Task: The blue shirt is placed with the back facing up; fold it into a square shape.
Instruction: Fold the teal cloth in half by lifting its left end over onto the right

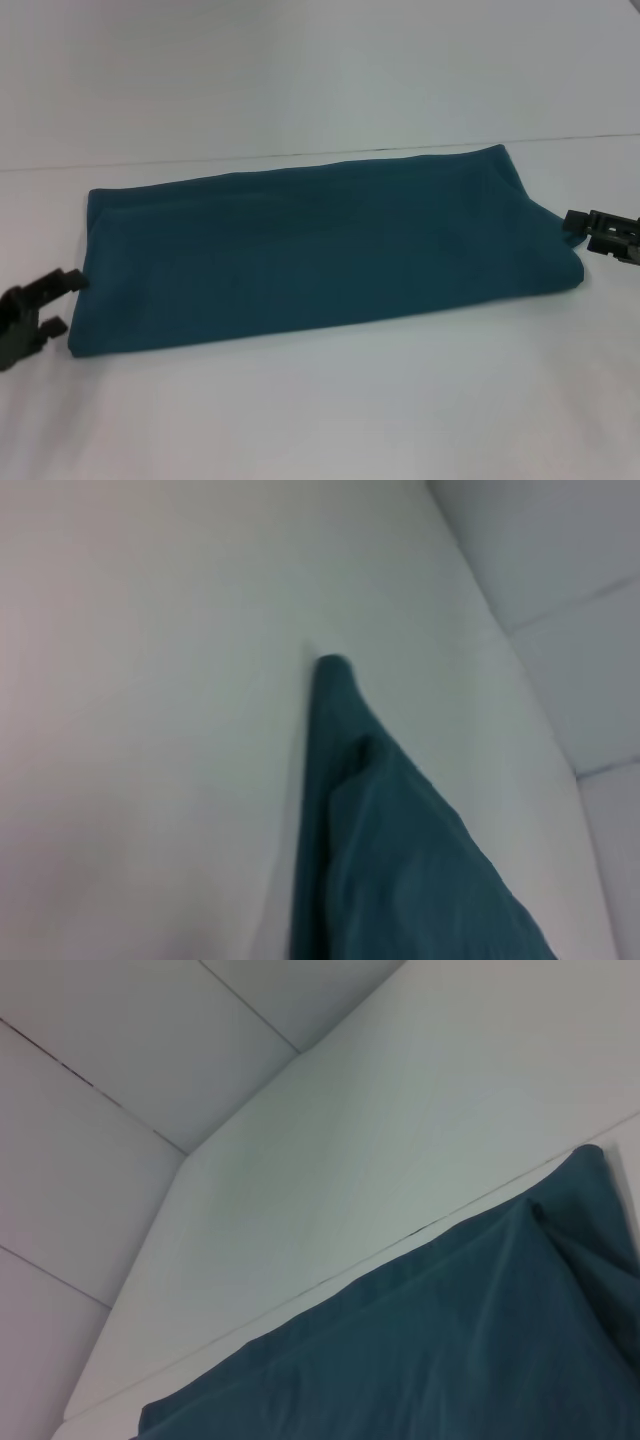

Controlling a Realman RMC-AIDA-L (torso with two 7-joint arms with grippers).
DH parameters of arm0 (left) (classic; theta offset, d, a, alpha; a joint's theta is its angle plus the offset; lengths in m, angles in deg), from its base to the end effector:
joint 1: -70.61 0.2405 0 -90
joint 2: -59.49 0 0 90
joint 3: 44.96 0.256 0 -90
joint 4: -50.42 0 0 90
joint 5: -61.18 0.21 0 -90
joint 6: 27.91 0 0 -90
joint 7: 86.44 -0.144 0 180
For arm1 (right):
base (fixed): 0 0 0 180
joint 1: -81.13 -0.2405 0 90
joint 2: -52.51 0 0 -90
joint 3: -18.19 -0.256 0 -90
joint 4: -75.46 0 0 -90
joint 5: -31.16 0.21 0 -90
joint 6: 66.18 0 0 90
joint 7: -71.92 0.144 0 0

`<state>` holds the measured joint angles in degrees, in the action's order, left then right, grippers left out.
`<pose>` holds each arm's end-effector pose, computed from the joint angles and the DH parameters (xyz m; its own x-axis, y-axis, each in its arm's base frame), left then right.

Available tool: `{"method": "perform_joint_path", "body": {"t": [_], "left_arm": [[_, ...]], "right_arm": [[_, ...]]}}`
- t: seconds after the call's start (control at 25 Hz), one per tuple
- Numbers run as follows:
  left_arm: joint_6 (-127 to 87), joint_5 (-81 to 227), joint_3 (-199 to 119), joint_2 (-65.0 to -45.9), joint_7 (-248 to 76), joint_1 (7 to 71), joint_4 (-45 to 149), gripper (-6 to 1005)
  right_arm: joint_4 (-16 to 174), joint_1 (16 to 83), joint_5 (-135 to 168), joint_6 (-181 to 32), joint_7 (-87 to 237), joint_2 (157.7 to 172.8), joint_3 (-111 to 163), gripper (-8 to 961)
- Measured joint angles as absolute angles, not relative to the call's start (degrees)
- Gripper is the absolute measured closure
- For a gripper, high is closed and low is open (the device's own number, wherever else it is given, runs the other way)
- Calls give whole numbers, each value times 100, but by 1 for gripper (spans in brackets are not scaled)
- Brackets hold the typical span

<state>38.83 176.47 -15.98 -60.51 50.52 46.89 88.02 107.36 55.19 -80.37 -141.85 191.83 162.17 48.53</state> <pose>-0.3536 0.3321 0.0288 -0.2509 0.6667 0.7018 0.9666 0.1328 0.2193 0.3509 0.3438 0.0835 0.1023 -0.6949 -0.7118 -0.9837 -0.1770 0.0314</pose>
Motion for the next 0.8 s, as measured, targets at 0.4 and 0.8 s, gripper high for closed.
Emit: {"method": "perform_joint_path", "body": {"t": [0.4, 0.8], "left_arm": [[3897, 17401, -1577, -6065, 4945, 4819, 8426, 126], [3781, 17471, -1560, -6078, 4814, 4678, 8145, 125]], "right_arm": [[10737, 5480, -8037, -14135, 19163, 16227, 4865, 87], [10736, 5510, -8037, -14119, 19162, 16228, 4847, 88]]}}
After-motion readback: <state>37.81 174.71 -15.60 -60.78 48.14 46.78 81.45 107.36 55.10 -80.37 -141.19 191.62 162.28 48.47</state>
